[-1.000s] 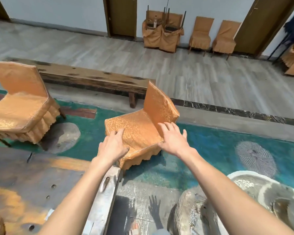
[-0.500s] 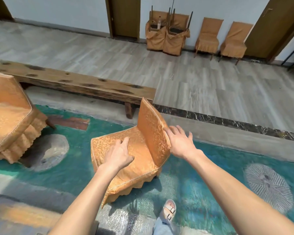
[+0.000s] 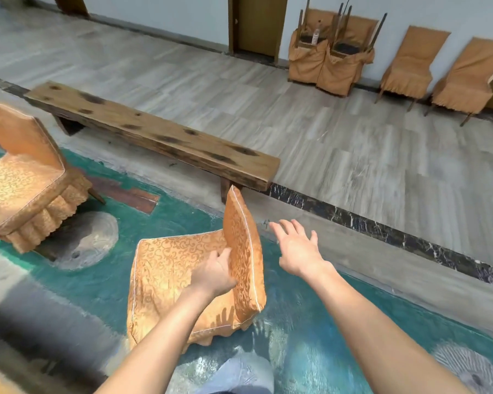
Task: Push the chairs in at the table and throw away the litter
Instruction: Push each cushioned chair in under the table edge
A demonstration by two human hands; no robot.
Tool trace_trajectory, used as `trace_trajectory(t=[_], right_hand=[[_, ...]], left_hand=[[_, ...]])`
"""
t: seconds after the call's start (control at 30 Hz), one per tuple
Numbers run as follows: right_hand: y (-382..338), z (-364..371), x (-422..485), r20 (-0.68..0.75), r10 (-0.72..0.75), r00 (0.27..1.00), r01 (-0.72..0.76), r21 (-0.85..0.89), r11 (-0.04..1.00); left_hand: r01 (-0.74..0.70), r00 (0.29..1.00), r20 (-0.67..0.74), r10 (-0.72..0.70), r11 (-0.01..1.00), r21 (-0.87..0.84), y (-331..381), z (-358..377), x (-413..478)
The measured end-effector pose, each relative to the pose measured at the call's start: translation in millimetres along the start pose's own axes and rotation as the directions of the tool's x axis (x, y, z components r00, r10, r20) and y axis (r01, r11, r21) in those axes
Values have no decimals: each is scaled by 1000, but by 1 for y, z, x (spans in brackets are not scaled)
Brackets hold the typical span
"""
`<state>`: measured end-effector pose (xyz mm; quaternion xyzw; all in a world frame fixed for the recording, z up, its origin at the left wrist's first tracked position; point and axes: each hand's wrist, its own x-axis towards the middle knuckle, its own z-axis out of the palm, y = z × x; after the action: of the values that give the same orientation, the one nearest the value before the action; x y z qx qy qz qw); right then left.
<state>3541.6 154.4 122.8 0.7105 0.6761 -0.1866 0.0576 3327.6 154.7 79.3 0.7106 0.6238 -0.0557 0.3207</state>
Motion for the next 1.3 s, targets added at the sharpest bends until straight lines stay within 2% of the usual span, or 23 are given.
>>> trace_trajectory(t=[0.17, 0.27, 0.43, 0.57, 0.7, 0.8, 0.93, 1.0, 1.03, 1.07, 1.17, 1.23, 1.3], right_hand=[[28, -12, 52, 25, -73, 997, 75, -63, 995], [45, -13, 88, 88, -135, 987, 145, -122, 982], [55, -10, 156, 158, -272, 949, 300, -188, 935], [56, -10, 198, 236, -409, 881, 462, -253, 850], [53, -17, 233, 308, -518, 798, 598, -297, 745], [44, -23, 260, 361, -563, 744, 667, -336, 665], [26, -18, 285, 423, -592, 686, 727, -373, 576], [19, -7, 298, 454, -617, 643, 766, -378, 520], [16, -1, 304, 468, -626, 624, 782, -371, 501], [14, 4, 309, 481, -634, 606, 796, -366, 482], [14, 18, 327, 514, -680, 523, 849, -387, 360], [14, 24, 348, 510, -752, 417, 887, -411, 213], [12, 30, 372, 506, -813, 289, 896, -442, 43]], left_hand=[[71, 997, 17, -71, 997, -24, 23, 6, 53], [135, 991, 13, -134, 988, -70, 27, 20, 85], [287, 958, 65, -281, 912, -292, 19, 58, 131], [414, 910, 223, -349, 771, -483, 13, 88, 144], [542, 840, 340, -423, 623, -565, 19, 105, 145], [611, 790, 446, -420, 483, -627, 16, 115, 141], [602, 784, 447, -430, 356, -714, 28, 140, 128], [556, 777, 420, -469, 198, -807, 39, 158, 125], [534, 759, 391, -520, 155, -831, 48, 161, 125], [544, 731, 351, -585, 190, -817, 56, 161, 126], [649, 663, 142, -735, 470, -598, 70, 160, 133], [704, 620, 62, -782, 519, -485, 78, 162, 139], [749, 583, 45, -811, 515, -417, 86, 158, 144]])
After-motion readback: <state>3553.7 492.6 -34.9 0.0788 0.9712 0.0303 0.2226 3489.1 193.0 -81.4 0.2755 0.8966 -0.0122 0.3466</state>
